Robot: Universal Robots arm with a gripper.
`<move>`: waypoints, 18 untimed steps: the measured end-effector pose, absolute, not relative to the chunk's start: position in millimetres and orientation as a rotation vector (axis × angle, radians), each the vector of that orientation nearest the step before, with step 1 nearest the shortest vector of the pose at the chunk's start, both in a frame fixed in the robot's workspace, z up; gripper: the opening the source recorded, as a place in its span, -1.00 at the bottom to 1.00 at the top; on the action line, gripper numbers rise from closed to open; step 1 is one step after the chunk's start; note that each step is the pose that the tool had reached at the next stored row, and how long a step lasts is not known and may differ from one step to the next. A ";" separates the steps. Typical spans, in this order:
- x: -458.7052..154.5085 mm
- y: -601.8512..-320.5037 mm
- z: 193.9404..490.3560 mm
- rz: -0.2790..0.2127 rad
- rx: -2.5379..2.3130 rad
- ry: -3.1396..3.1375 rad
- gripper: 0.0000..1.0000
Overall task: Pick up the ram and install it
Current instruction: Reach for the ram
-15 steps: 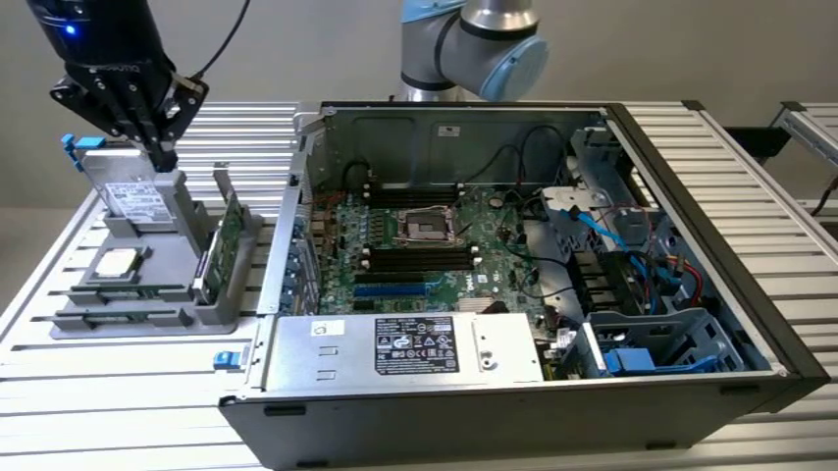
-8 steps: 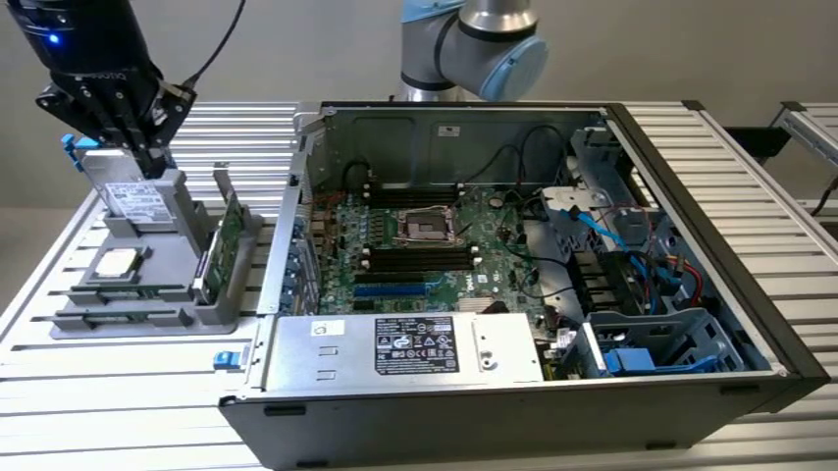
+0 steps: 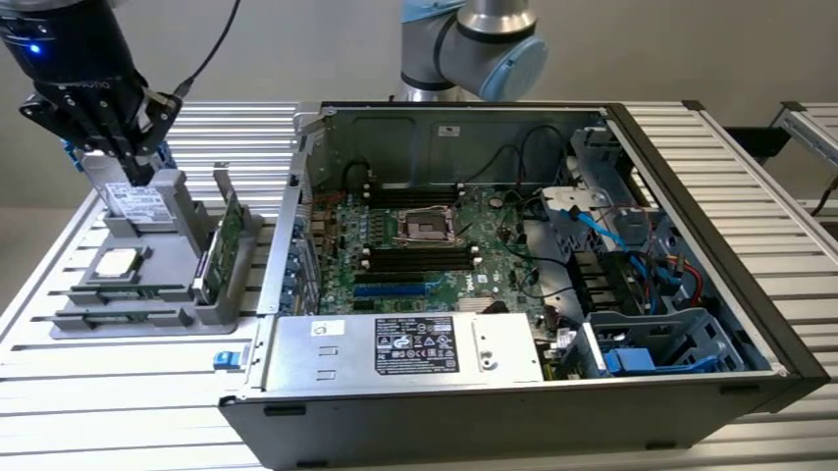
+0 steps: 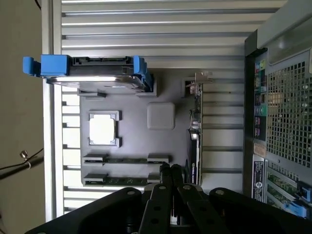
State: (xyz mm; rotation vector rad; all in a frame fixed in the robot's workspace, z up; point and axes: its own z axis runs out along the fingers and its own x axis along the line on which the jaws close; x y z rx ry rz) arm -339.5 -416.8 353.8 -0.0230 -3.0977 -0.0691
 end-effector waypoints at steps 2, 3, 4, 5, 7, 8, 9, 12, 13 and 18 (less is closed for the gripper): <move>-342.4 -418.4 352.6 -0.069 -0.020 -3.098 -0.80; -343.9 -419.3 352.0 -0.069 -0.018 -3.098 -0.80; -345.3 -420.4 351.5 -0.069 -0.017 -3.098 -0.80; -347.0 -421.5 350.9 -0.069 -0.017 -3.098 -0.80; -350.3 -423.7 349.9 -0.069 -0.016 -3.098 -0.80; -352.0 -424.9 349.3 -0.069 -0.015 -3.098 -0.80; -353.2 -426.7 348.9 -0.069 -0.015 -3.098 -0.80; -356.0 -433.6 347.7 -0.069 -0.014 -3.097 -0.80; -356.8 -436.1 347.3 -0.069 -0.014 -3.097 -0.80; -360.7 -447.7 344.4 -0.069 -0.012 -3.096 -0.80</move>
